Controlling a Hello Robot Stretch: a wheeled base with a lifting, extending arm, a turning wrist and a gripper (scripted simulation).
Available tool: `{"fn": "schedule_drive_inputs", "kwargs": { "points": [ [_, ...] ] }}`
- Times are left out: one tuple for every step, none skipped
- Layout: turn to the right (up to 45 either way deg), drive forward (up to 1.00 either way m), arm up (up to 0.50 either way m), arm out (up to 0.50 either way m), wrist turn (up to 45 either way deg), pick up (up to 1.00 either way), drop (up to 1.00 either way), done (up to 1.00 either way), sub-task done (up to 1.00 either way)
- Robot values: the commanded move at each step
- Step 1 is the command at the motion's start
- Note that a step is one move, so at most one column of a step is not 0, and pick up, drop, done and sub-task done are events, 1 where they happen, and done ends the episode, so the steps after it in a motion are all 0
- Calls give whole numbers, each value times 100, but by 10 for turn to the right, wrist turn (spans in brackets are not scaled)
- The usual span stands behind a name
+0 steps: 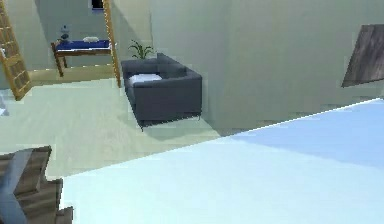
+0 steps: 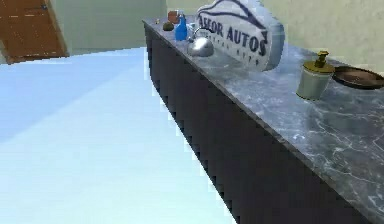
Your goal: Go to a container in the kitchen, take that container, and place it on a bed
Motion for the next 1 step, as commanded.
{"fn": "schedule_drive_inputs", "kwargs": {
  "points": [
    [30,0,0,0,0,0,0,0,0]
  ]
}}
